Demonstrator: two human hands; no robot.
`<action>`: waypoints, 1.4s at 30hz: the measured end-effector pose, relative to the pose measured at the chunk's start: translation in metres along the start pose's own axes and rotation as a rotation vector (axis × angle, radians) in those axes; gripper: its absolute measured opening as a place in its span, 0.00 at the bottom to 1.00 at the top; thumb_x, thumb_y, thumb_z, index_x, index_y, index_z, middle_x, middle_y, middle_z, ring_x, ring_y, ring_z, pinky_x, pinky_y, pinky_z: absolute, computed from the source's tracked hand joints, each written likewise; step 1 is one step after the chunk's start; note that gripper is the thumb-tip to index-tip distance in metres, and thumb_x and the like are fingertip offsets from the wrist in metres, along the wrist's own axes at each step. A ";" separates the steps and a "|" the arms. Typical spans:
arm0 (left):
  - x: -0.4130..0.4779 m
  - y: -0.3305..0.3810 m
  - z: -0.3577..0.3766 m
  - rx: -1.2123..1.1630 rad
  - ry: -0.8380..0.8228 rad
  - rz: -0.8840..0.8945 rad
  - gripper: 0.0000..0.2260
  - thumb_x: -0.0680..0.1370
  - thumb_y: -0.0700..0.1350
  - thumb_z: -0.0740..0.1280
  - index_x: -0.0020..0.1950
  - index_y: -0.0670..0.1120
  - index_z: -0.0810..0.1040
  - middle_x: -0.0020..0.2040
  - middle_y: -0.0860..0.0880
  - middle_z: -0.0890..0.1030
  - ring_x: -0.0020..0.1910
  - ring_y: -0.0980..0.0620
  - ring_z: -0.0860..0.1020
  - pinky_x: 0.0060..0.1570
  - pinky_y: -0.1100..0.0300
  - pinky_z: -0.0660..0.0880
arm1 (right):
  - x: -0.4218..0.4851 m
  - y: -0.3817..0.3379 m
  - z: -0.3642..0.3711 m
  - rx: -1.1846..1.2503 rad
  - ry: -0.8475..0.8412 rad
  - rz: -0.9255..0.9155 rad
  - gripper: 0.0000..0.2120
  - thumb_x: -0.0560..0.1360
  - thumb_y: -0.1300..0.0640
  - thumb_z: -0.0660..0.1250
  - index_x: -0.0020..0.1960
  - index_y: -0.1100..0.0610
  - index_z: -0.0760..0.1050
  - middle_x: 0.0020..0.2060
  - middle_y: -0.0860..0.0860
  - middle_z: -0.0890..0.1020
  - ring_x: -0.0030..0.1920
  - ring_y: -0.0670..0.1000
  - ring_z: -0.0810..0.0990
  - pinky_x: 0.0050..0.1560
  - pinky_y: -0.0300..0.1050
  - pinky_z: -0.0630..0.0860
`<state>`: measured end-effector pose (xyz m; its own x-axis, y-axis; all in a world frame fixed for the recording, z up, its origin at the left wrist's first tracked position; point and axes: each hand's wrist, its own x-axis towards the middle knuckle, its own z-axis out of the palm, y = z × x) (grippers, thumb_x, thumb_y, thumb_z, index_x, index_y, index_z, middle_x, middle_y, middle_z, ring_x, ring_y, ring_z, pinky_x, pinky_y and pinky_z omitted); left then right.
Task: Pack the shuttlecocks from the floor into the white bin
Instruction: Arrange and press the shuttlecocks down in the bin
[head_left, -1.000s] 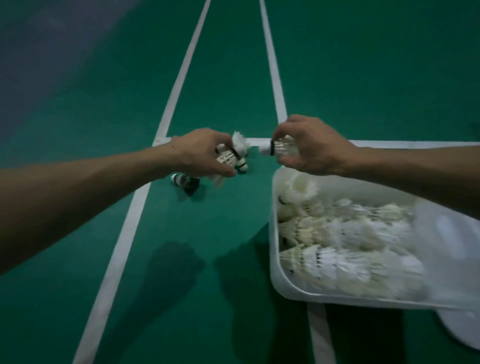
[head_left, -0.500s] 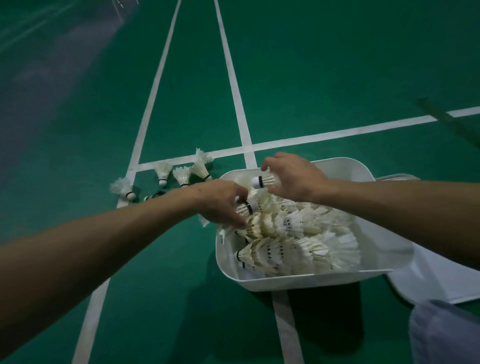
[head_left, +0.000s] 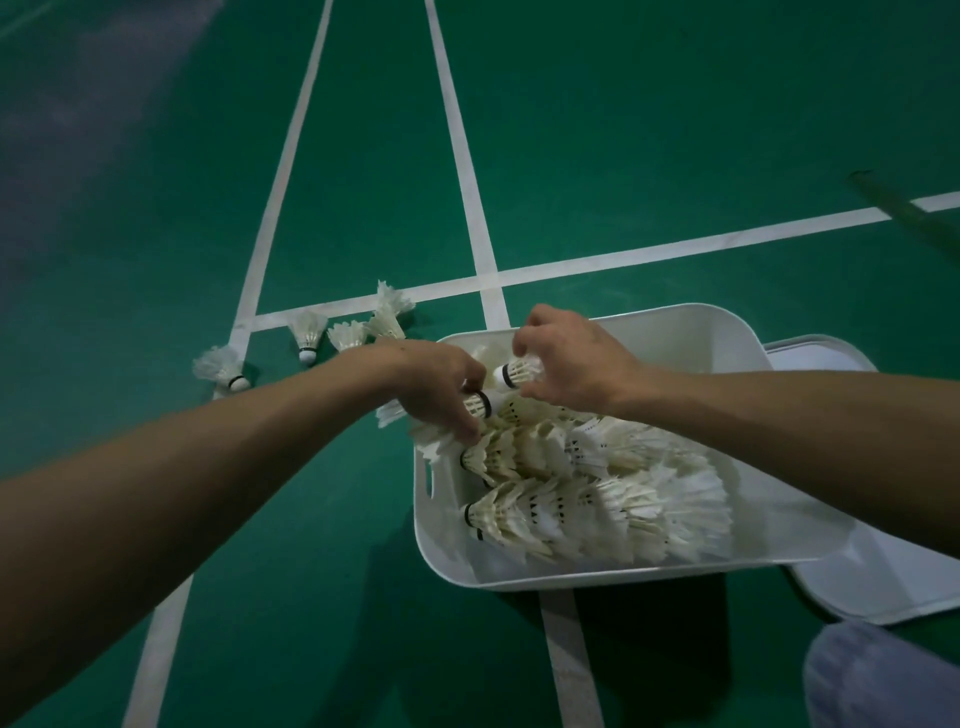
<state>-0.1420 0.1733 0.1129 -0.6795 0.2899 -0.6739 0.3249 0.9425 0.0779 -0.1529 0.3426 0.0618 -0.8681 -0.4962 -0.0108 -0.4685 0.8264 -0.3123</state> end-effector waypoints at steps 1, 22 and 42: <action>0.000 0.003 -0.002 0.033 -0.014 0.005 0.21 0.73 0.56 0.70 0.62 0.50 0.71 0.52 0.51 0.73 0.51 0.49 0.73 0.52 0.55 0.72 | -0.002 0.002 0.001 -0.005 -0.002 0.001 0.18 0.73 0.52 0.72 0.60 0.55 0.75 0.57 0.51 0.74 0.54 0.51 0.73 0.56 0.43 0.71; 0.012 0.006 -0.002 0.044 -0.013 0.137 0.20 0.71 0.60 0.69 0.57 0.52 0.70 0.54 0.52 0.72 0.51 0.52 0.71 0.47 0.59 0.68 | -0.022 0.030 0.017 0.228 -0.022 0.161 0.23 0.71 0.48 0.74 0.63 0.53 0.75 0.60 0.49 0.73 0.62 0.48 0.68 0.65 0.44 0.64; 0.034 0.004 0.007 0.176 0.048 0.141 0.23 0.72 0.66 0.64 0.62 0.56 0.69 0.59 0.54 0.75 0.54 0.52 0.71 0.61 0.48 0.64 | -0.020 0.022 0.020 0.452 0.074 0.147 0.22 0.68 0.64 0.76 0.59 0.56 0.76 0.54 0.52 0.80 0.50 0.49 0.79 0.56 0.41 0.76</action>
<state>-0.1592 0.1860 0.0852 -0.6483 0.4286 -0.6292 0.5257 0.8499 0.0373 -0.1420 0.3652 0.0358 -0.9369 -0.3488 -0.0232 -0.2359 0.6797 -0.6945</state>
